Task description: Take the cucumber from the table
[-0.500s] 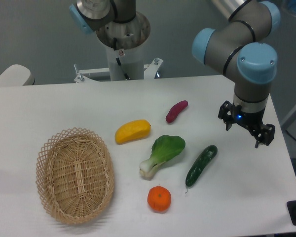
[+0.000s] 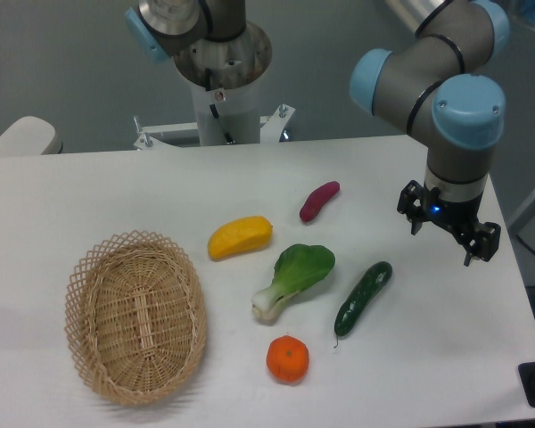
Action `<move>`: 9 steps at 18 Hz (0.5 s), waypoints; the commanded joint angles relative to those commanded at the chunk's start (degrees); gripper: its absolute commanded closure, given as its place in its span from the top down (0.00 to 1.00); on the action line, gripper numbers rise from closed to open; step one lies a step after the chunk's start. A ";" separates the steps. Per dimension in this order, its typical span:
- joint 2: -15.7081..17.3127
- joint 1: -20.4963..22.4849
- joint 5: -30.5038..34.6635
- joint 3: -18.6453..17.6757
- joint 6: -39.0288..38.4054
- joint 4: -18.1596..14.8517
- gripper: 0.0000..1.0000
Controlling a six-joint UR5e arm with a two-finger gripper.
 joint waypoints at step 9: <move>-4.48 -2.11 -0.09 0.17 -15.38 0.61 1.00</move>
